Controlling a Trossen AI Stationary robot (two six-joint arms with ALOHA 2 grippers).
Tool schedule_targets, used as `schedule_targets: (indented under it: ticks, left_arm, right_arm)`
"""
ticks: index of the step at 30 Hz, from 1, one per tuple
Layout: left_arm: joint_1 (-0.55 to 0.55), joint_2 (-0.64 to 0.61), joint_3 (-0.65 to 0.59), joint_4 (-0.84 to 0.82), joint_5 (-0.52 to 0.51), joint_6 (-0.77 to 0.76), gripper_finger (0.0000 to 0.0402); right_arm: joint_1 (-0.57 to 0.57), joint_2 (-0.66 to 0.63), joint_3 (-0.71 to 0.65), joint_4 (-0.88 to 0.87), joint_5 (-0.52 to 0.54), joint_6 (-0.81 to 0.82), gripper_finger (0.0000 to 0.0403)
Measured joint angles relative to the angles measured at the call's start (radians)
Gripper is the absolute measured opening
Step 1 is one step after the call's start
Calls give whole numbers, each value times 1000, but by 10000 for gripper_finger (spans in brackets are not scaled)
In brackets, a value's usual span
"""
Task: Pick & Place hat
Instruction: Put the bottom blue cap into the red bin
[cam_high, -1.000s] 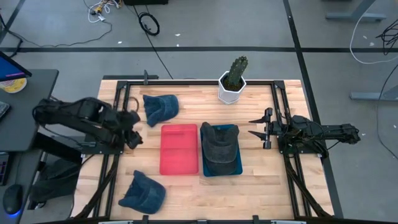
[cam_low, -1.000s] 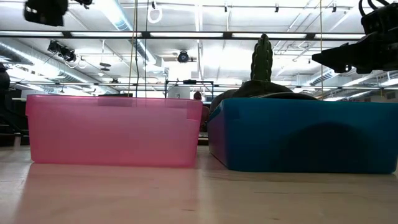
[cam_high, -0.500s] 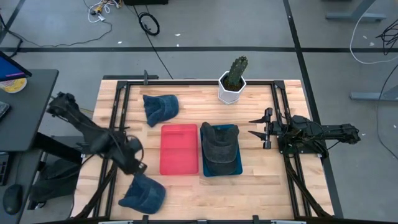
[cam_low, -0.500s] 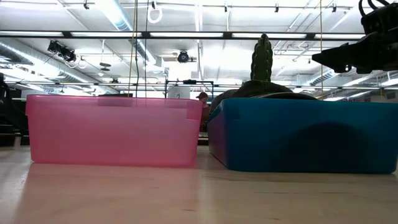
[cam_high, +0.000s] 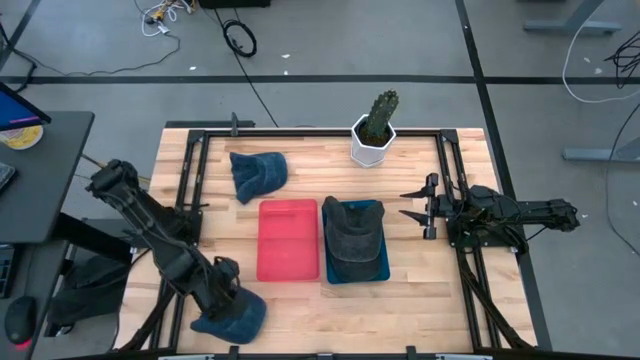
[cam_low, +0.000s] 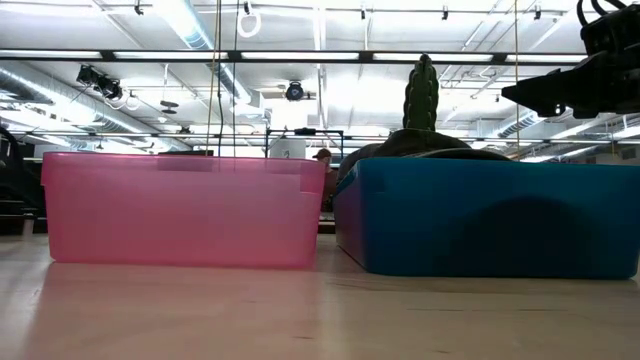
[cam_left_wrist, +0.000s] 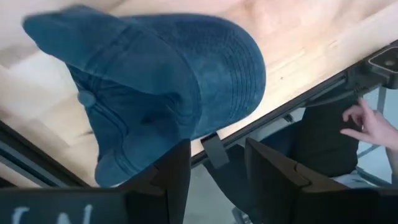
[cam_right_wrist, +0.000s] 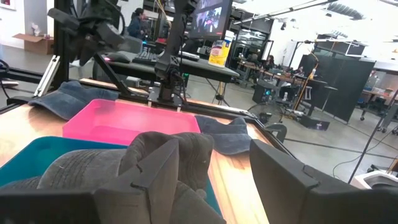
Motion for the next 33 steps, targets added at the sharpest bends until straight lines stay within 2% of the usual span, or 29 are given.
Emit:
schedule_targets:
  ticks: [15, 33]
  left_arm:
    - [-39, 35, 0, 3, -26, -70, 155]
    - [-61, 193, 0, 64, -21, -52, 155]
  right_arm:
    - [0, 0, 0, 0, 0, 0, 201]
    - [0, 0, 0, 0, 0, 0, 201]
